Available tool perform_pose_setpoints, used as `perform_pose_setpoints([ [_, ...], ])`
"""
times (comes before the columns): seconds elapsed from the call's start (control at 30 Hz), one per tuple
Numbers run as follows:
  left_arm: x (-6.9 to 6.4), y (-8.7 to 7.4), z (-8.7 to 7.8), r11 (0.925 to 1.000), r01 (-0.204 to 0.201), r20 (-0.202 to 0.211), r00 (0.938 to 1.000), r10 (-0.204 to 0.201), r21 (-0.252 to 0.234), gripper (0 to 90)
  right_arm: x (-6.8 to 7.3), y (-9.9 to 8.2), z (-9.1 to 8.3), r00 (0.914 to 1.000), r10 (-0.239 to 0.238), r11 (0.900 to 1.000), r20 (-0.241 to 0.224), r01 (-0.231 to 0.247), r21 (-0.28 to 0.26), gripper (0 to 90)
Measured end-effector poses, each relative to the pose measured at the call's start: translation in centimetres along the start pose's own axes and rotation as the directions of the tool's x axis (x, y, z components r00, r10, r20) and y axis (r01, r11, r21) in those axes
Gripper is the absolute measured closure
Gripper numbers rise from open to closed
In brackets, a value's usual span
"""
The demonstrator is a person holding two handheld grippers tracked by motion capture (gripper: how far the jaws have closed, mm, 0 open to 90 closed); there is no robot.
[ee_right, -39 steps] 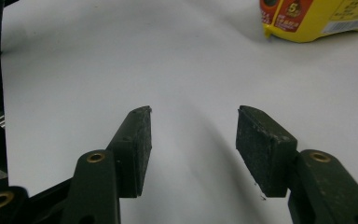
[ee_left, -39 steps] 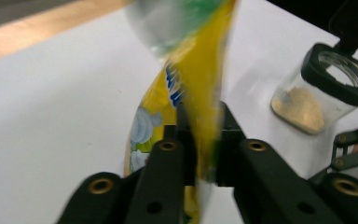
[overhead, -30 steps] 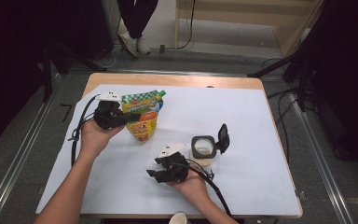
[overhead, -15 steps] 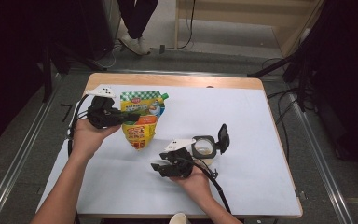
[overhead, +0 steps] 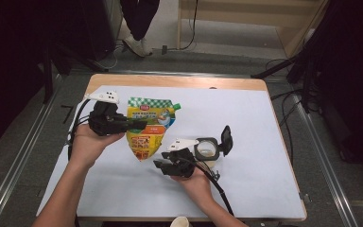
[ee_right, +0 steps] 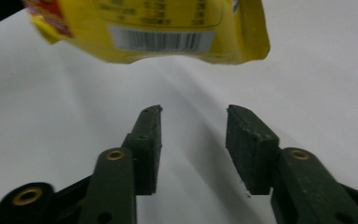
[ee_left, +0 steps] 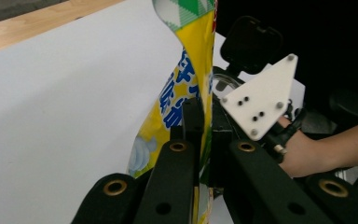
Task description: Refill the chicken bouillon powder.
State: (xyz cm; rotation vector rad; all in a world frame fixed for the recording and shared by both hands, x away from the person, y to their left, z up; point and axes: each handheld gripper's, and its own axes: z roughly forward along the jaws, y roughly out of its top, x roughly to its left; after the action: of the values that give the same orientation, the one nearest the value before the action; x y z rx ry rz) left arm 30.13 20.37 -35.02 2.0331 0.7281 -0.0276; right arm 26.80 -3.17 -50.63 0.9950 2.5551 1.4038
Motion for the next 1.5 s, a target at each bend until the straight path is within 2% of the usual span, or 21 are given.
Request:
perform_pose_setpoints([
  [0.1, -0.3, 0.0, 0.0, 1.0, 0.006, 0.014, 0.9999, -0.006, -0.001, 90.0, 0.0, 0.0, 0.1, 0.9999, -0.004, 1.0, 0.012, 0.004, -0.005, 63.5],
  [0.13, -0.6, 0.0, -0.1, 1.0, 0.009, 0.033, 0.9994, -0.009, 0.001, 90.0, 0.0, 0.0, 0.2, 0.9997, -0.003, 0.9998, 0.024, 0.003, -0.021, 67.4],
  [0.2, -0.8, 0.0, -0.1, 0.9999, 0.015, 0.048, 0.9987, -0.015, 0.0, 90.0, 0.0, 0.0, 0.2, 0.9996, 0.0, 0.9996, 0.028, 0.001, -0.029, 69.9],
  [0.3, -1.1, 0.1, -0.2, 0.9999, 0.015, 0.066, 0.9977, -0.015, -0.003, 90.0, 0.0, 0.0, 0.2, 0.9983, -0.007, 0.9988, 0.057, 0.01, -0.048, 74.4],
  [0.33, -1.4, 0.1, -0.2, 0.9998, 0.017, 0.083, 0.9964, -0.017, -0.005, 90.0, 0.0, 0.0, 0.2, 0.9978, -0.007, 0.9982, 0.066, 0.011, -0.058, 75.9],
  [0.43, -1.8, 0.2, -0.2, 0.9998, 0.019, 0.106, 0.9942, -0.018, -0.005, 90.0, 0.1, 0.0, 0.2, 0.9968, -0.016, 0.9965, 0.078, 0.023, -0.081, 77.6],
  [0.5, -1.8, 0.3, -0.3, 0.9993, 0.035, 0.121, 0.9921, -0.034, -0.011, 90.0, 0.2, 0.0, 0.1, 0.9961, -0.023, 0.9948, 0.085, 0.031, -0.097, 77.9],
  [0.7, -1.8, 0.4, -0.6, 0.9984, 0.052, 0.134, 0.9898, -0.048, -0.022, 90.0, 0.7, 0.1, -0.2, 0.9954, -0.046, 0.9905, 0.084, 0.057, -0.125, 76.8],
  [0.73, -1.7, 0.4, -0.7, 0.9971, 0.072, 0.153, 0.986, -0.067, -0.025, 90.0, 0.7, 0.0, -0.2, 0.9949, -0.044, 0.9909, 0.091, 0.055, -0.123, 76.8],
  [0.8, -1.7, 0.4, -0.7, 0.9966, 0.077, 0.157, 0.985, -0.071, -0.031, 90.0, 0.6, -0.1, -0.1, 0.9948, -0.038, 0.9905, 0.095, 0.05, -0.128, 76.7],
  [0.87, -1.7, 0.4, -0.7, 0.9967, 0.074, 0.152, 0.986, -0.068, -0.033, 90.0, 0.6, -0.1, -0.2, 0.9953, -0.041, 0.9894, 0.087, 0.052, -0.136, 76.5],
  [0.9, -1.8, 0.3, -0.5, 0.998, 0.058, 0.082, 0.9951, -0.056, -0.025, 90.0, 1.1, -0.1, -0.3, 0.9943, -0.077, 0.9833, 0.074, 0.088, -0.159, 76.0],
  [0.93, -1.7, 0.3, -0.4, 0.9987, 0.048, 0.067, 0.9966, -0.047, -0.015, 90.0, 1.4, 0.0, -0.3, 0.9922, -0.096, 0.9819, 0.08, 0.108, -0.156, 73.5],
  [1.0, -1.7, 0.3, 0.1, 0.9989, 0.047, 0.086, 0.9952, -0.046, -0.006, 90.0, 2.1, -0.2, -0.3, 0.9816, -0.156, 0.9754, 0.11, 0.171, -0.139, 71.4],
  [1.07, -2.1, 0.3, 0.9, 0.9998, 0.018, 0.056, 0.9983, -0.018, 0.002, 90.0, 2.4, -0.3, -0.3, 0.9818, -0.164, 0.9747, 0.096, 0.176, -0.138, 66.1],
  [1.17, -2.5, 0.2, 1.9, 1.0, -0.004, 0.048, 0.9988, 0.004, -0.004, 88.6, 2.7, -0.4, -0.4, 0.9825, -0.162, 0.9756, 0.092, 0.173, -0.135, 65.6],
  [1.23, -2.8, -0.1, 3.2, 0.9995, -0.032, 0.033, 0.9989, 0.032, 0.005, 83.0, 3.2, -0.5, -0.9, 0.9787, -0.19, 0.9685, 0.076, 0.2, -0.148, 64.2],
  [1.33, -2.8, -0.3, 4.4, 0.9991, -0.016, 0.031, 0.9994, 0.015, 0.04, 80.0, 4.3, -0.6, -1.3, 0.965, -0.252, 0.9556, 0.072, 0.26, -0.138, 63.2],
  [1.37, -2.8, -0.4, 4.8, 0.9987, -0.008, 0.032, 0.9995, 0.007, 0.051, 79.4, 4.8, -0.6, -1.4, 0.9629, -0.261, 0.9529, 0.07, 0.268, -0.142, 62.6],
  [1.4, -2.8, -0.5, 5.1, 0.9986, -0.005, 0.029, 0.9996, 0.003, 0.053, 79.3, 5.1, -0.5, -1.5, 0.9628, -0.264, 0.9538, 0.058, 0.27, -0.133, 62.4],
  [1.5, -2.8, -0.4, 5.6, 0.9984, -0.001, 0.027, 0.9996, 0.0, 0.057, 78.1, 5.1, -0.4, -1.7, 0.9769, -0.212, 0.9686, 0.025, 0.214, -0.127, 62.3],
])
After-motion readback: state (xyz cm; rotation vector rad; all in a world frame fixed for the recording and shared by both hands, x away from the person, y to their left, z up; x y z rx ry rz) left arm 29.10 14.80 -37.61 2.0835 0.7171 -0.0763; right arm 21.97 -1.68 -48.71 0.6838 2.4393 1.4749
